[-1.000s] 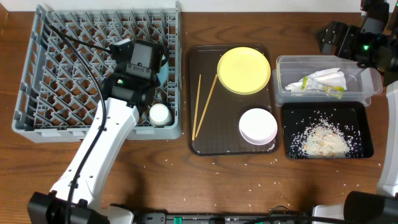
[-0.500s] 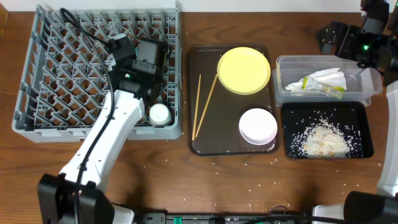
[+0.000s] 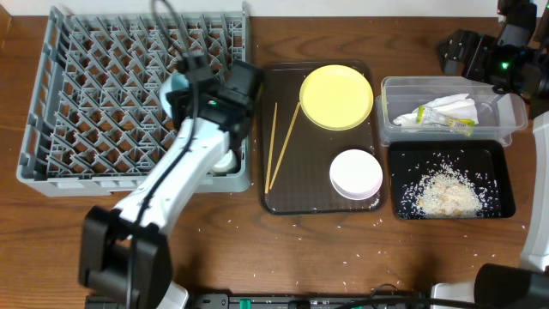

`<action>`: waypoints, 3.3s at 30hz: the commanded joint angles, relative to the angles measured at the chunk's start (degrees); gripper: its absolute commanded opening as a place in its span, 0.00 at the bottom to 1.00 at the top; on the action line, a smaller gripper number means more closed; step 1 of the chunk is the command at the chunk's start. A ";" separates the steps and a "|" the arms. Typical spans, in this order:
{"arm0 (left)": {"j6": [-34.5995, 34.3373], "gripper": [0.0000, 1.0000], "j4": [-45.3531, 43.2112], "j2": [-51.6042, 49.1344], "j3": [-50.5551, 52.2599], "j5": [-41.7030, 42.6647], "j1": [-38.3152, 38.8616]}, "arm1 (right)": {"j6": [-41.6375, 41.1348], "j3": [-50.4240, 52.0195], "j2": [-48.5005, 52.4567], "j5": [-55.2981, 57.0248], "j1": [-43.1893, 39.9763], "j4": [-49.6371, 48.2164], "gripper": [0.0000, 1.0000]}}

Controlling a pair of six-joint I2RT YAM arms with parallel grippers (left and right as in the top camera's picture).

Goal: Sort waste into correct bins and load items into the dishwasher
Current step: 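Lift the light-blue bowl left and lower it into the dish rack, then tilt the light-blue bowl upright in the rack and release it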

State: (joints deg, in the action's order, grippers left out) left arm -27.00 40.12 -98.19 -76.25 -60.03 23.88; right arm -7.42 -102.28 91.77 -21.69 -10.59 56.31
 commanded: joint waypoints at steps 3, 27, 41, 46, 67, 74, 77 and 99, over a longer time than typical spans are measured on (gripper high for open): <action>0.20 0.07 -0.17 -5.70 0.20 -8.87 0.81 | -0.68 -0.02 -0.37 -0.66 -0.37 0.11 0.99; 1.20 0.07 -0.17 -6.93 0.17 -17.22 0.94 | -0.68 -0.02 -0.37 -0.66 -0.37 0.11 0.99; 1.84 0.07 -0.26 -7.04 0.17 -21.99 3.28 | -0.68 -0.02 -0.37 -0.66 -0.37 0.11 0.99; 2.40 0.08 -0.37 -5.38 -0.07 -7.06 2.73 | -0.68 -0.02 -0.37 -0.66 -0.37 0.11 0.99; -8.83 0.74 14.10 15.32 -3.76 58.58 -27.10 | -0.68 -0.02 -0.37 -0.66 -0.37 0.11 0.99; -16.20 0.75 18.53 8.04 -2.16 58.58 -27.36 | -0.68 -0.02 -0.37 -0.66 -0.37 0.11 0.99; -18.47 0.75 18.51 7.04 -0.85 58.51 -27.36 | -0.68 -0.02 -0.37 -0.66 -0.37 0.11 0.99; -21.38 0.69 9.79 6.45 5.55 56.85 -29.66 | -0.68 -0.02 -0.37 -0.66 -0.37 0.11 0.99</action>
State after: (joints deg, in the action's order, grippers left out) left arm -47.24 51.00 -91.46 -71.88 -2.11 -5.39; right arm -7.42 -102.28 91.77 -21.71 -10.59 56.31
